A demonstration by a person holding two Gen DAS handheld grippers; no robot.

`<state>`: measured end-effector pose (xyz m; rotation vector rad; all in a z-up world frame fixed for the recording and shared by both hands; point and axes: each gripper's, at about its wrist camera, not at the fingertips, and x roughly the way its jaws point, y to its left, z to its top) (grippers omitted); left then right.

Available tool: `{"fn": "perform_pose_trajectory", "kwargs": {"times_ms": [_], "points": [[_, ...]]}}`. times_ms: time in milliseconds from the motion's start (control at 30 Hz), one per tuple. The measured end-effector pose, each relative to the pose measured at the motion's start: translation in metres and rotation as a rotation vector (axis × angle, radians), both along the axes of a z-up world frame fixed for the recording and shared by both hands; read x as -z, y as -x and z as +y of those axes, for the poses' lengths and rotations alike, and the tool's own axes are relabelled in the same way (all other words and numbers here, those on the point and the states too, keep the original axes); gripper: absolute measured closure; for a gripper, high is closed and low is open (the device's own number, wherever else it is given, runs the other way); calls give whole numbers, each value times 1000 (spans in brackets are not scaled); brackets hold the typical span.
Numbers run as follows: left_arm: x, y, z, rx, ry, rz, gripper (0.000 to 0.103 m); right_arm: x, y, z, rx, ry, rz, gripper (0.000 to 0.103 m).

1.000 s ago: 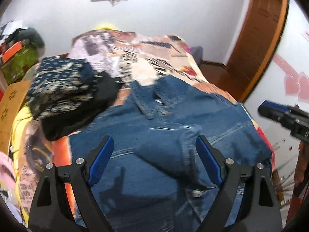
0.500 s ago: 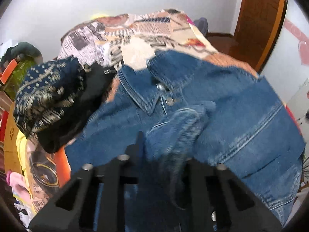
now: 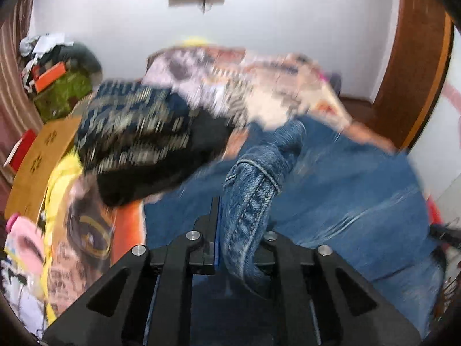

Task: Fold large clothes
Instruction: 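Fold the cuff down onto the jacket and open the left tool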

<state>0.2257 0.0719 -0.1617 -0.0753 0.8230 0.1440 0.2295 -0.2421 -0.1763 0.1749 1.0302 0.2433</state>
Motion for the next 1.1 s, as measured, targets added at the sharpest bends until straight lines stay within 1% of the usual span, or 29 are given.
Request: {"fn": "perform_pose_trajectory", "kwargs": {"times_ms": [33,100,167,200,233,300,367,467,567,700,867,967,1100], "points": [[12,3,4,-7,0,31,79,0,2,1,-2,15,-6,55],[31,13,12,-22,-1,69,65,-1,5,3,-8,43,-17,55],[39,23,19,-53,-35,76,61,-2,5,3,-6,55,-16,54],[41,27,22,-65,-47,81,57,-2,5,2,-3,54,-12,53],[44,32,30,-78,-43,92,48,-1,4,2,1,53,-9,52],[51,38,38,-89,-29,110,35,0,4,-1,13,44,-1,51],[63,44,47,-93,-23,151,29,0,4,-1,22,35,4,51],[81,53,51,-76,-23,214,17,2,5,-3,39,1,17,50],[86,59,59,-84,14,212,13,5,4,-8,58,-51,40,50],[82,55,71,-102,99,231,13,5,1,-14,63,-98,70,50],[65,49,80,-106,119,192,13,-8,-5,-13,51,-79,46,50],[55,38,91,-105,151,165,13,-16,-14,-10,45,-63,18,50],[48,23,113,-150,207,139,13,-26,-29,-7,27,-60,-10,50]]}}
